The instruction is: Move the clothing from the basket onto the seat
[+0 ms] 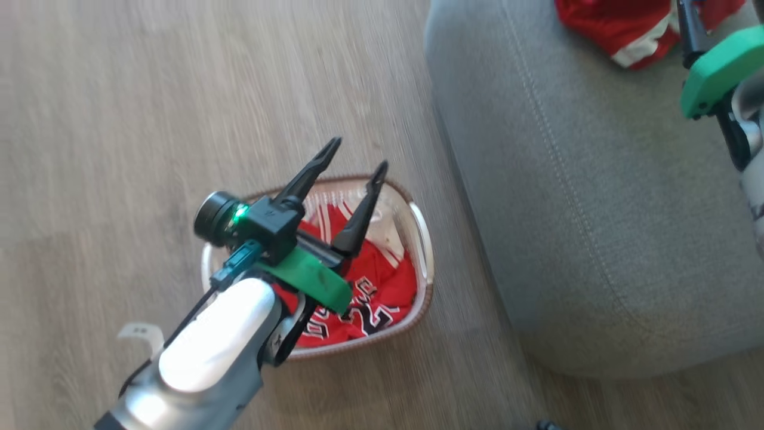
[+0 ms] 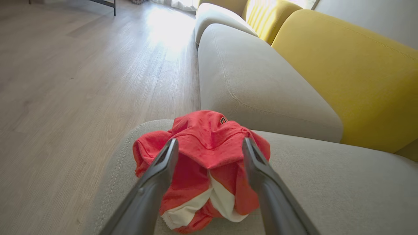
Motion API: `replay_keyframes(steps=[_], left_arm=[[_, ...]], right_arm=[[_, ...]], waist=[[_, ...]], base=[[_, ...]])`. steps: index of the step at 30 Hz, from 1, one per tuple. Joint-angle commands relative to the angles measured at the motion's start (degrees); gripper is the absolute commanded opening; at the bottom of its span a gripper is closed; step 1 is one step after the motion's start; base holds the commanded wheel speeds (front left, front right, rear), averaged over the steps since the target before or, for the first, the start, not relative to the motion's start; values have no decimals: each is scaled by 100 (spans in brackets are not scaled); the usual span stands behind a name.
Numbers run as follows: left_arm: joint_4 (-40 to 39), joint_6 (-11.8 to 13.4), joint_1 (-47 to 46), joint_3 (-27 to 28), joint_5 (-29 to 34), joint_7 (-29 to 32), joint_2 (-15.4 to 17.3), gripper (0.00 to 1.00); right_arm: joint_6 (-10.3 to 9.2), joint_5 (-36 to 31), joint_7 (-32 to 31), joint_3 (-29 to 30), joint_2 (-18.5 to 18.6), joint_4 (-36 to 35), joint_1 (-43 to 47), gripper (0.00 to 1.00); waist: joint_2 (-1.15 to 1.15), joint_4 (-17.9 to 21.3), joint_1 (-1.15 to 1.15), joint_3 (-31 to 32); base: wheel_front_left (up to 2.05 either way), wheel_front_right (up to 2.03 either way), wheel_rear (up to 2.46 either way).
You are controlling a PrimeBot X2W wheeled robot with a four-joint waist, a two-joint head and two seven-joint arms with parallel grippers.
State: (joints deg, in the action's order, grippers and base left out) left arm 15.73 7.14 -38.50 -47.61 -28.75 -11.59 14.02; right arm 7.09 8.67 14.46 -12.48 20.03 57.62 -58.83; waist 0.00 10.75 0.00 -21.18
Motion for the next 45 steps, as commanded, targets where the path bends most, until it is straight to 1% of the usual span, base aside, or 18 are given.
replay_keyframes(steps=[1,4,8,14,17,24,29,32,36,37,38,41,45], left_arm=[[-108,54,19,231,-40,-71,52,100],[43,104,219,352,-177,-172,20,100],[194,199,519,573,-342,-267,21,100],[279,393,1033,1054,-518,-329,154,100],[224,459,1319,1271,-552,-337,241,100],[-2,624,2013,1724,-462,-340,378,100],[-182,727,2523,1961,-334,-340,454,100],[-366,814,2846,2166,-238,-341,484,100],[-595,863,3244,2401,-113,-341,506,100],[-649,873,3330,2457,-85,-341,505,100],[-649,873,3330,2457,-85,-341,505,100],[-789,910,3573,2611,-14,-341,504,100],[-912,940,3857,2782,35,-341,509,100]], right_arm=[[40,55,53,-81,49,-211,61,100],[40,154,53,-181,36,-307,234,100],[40,295,53,-230,-95,-460,449,100],[40,372,53,-45,-368,-821,905,100],[40,279,53,162,-554,-1053,1216,100],[40,-175,53,692,-1077,-1761,2175,100],[40,-483,53,1047,-1473,-2488,2987,100],[40,-581,31,1147,-1631,-2935,3474,100],[40,-581,-78,1200,-1706,-3512,4046,100],[40,-478,-104,1179,-1709,-3657,4179,100],[40,-478,-104,1179,-1709,-3657,4179,100],[40,-245,-192,1093,-1713,-4035,4531,100],[40,-173,-314,1042,-1714,-4456,4910,100]], waist=[[0,-145,0,351],[0,-274,0,685],[0,-457,0,1064],[0,-692,0,1448],[0,-774,0,1607],[0,-954,0,1928],[0,-1049,0,2062],[0,-1084,0,2105],[0,-1125,0,2151],[0,-1135,0,2159],[0,-1135,0,2159],[0,-1147,0,2171],[0,-1152,0,2181]], base=[[0,0,0],[0,0,0],[0,0,0],[0,0,0],[0,0,0],[0,0,0],[0,0,0],[0,0,0],[0,0,0],[0,0,0],[0,0,0],[0,0,0],[0,0,0]])
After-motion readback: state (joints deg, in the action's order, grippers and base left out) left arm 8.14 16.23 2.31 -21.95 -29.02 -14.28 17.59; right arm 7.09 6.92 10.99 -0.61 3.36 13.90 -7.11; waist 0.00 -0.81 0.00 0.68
